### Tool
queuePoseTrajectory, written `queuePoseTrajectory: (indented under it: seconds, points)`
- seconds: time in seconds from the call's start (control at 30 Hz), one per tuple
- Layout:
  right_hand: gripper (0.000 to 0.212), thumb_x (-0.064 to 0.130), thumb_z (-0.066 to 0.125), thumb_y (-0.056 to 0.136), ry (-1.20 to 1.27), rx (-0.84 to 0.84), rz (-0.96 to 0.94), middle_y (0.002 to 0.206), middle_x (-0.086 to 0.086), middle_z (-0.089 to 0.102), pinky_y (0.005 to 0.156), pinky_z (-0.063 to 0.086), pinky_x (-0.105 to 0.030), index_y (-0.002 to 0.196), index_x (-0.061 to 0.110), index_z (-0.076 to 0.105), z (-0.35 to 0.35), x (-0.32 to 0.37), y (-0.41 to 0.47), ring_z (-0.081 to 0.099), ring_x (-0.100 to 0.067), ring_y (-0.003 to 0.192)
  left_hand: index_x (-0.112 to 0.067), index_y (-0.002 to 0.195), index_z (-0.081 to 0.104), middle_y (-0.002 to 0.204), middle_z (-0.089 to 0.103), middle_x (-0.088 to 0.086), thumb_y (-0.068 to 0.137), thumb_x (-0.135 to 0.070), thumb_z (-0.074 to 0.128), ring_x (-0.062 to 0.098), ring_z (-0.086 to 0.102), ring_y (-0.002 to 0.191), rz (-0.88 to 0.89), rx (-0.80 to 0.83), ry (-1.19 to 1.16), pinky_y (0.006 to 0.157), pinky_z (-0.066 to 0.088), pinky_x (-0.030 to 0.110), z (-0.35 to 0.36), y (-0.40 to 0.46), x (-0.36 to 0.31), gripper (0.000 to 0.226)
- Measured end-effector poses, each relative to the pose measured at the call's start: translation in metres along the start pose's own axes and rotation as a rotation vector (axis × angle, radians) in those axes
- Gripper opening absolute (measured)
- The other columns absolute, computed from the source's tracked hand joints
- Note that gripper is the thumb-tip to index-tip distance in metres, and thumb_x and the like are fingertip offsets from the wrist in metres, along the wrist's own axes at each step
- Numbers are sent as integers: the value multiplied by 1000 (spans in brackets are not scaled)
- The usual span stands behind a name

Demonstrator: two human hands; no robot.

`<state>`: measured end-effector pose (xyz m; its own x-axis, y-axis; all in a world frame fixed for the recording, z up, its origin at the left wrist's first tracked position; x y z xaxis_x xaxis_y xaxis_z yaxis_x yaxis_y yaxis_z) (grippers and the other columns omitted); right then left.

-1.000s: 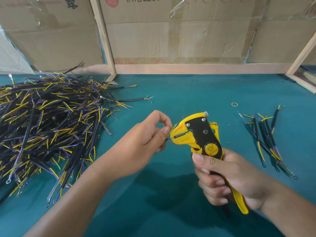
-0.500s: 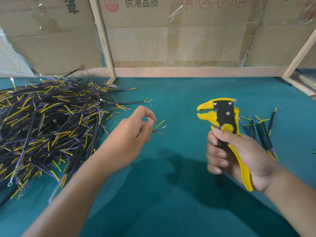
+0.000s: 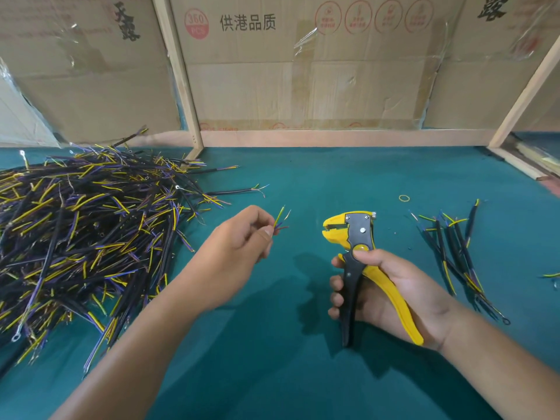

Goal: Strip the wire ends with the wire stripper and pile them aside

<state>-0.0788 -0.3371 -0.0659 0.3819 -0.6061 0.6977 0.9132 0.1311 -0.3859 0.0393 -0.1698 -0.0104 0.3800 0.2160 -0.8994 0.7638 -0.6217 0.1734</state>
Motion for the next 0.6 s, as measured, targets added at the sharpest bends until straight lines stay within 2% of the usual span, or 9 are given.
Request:
queuePoseTrajectory:
  seconds: [0.07, 0.13, 0.23, 0.3, 0.37, 0.43, 0.6]
  points:
    - [27, 25, 69, 84, 3, 16, 13, 85, -18, 58, 76, 54, -51, 102, 6, 64, 2, -2, 0, 58, -34, 73, -12, 97, 60, 69, 55, -3, 99, -12, 49, 10, 40, 52, -35, 28, -243, 49, 36, 21, 3, -1, -2, 11]
    - [33, 26, 74, 80, 23, 49, 26, 86, -19, 58, 77, 54, -51, 103, 5, 65, 5, -5, 0, 58, -35, 74, -6, 102, 62, 74, 58, 2, 94, -11, 52, 13, 47, 56, -29, 81, -466, 53, 43, 22, 7, -4, -6, 14]
    - [37, 29, 75, 76, 38, 61, 38, 86, -20, 58, 78, 54, -51, 102, 5, 65, 9, -11, 0, 58, -36, 74, -7, 103, 68, 80, 62, 7, 92, -13, 58, 17, 57, 66, -9, 178, -689, 65, 52, 26, 14, -8, -17, 16]
    - [33, 26, 74, 78, 39, 59, 55, 86, -21, 59, 79, 54, -51, 102, 4, 65, 13, -16, -2, 59, -36, 74, -13, 96, 70, 81, 67, 7, 88, -20, 62, 16, 60, 69, -7, 198, -728, 67, 50, 24, 22, -12, -26, 14]
    - [29, 22, 76, 80, 24, 57, 71, 87, -21, 60, 83, 54, -52, 101, 4, 66, 17, -21, -3, 61, -36, 74, -17, 86, 70, 80, 70, 6, 84, -22, 68, 14, 59, 67, -46, 166, -761, 61, 47, 20, 33, -10, -36, 6]
    - [31, 22, 76, 79, 8, 56, 77, 88, -22, 60, 82, 55, -52, 101, 4, 65, 18, -25, -4, 62, -36, 75, -16, 80, 64, 78, 71, 6, 85, -20, 70, 12, 59, 62, -112, 134, -775, 57, 48, 19, 49, -2, -47, 9]
    - [45, 26, 78, 74, 27, 48, 75, 88, -20, 57, 80, 54, -50, 108, 6, 56, 19, -24, -4, 59, -35, 76, -7, 80, 60, 64, 67, 5, 94, -8, 64, 14, 64, 52, -208, 126, -551, 50, 52, 20, 100, 49, -84, 15]
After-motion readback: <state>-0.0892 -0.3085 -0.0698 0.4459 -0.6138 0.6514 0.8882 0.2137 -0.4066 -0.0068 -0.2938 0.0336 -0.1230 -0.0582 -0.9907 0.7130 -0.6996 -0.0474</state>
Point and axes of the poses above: each hand's wrist, its own y-axis towards the middle knuckle, its own z-axis out of the palm, x = y × z, the point moved 6 cm from there along y, towards the middle knuckle
